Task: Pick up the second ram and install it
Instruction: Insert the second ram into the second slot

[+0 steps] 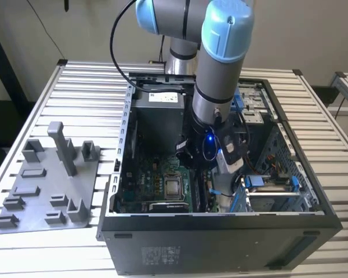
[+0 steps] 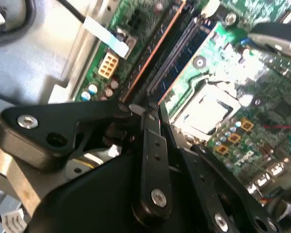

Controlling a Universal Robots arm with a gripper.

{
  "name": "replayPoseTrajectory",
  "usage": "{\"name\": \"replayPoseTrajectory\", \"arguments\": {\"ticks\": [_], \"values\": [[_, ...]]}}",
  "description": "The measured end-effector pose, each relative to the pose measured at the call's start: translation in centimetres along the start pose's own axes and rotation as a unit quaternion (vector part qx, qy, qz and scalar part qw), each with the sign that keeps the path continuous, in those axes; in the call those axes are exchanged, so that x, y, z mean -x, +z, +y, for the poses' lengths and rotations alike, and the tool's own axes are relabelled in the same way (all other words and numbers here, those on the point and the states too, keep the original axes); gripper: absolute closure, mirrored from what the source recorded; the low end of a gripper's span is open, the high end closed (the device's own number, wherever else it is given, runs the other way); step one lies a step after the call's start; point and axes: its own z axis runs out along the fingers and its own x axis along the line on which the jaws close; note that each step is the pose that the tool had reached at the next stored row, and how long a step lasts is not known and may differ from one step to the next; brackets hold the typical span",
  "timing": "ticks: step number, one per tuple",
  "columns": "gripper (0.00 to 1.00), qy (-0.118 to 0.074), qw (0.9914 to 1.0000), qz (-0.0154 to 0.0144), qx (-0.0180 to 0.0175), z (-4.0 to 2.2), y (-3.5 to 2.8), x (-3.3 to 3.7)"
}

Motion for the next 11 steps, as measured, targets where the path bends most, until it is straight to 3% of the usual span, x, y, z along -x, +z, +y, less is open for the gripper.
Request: {"name": "replayPoseTrajectory", "arguments": {"ticks": [7, 11], "values": [[0.86, -0.001, 1.00000, 0.0001, -0.0003, -0.01, 0.04, 0.01], [0.86, -0.001, 1.00000, 0.0001, -0.0002, -0.01, 0.66, 0.02]]}}
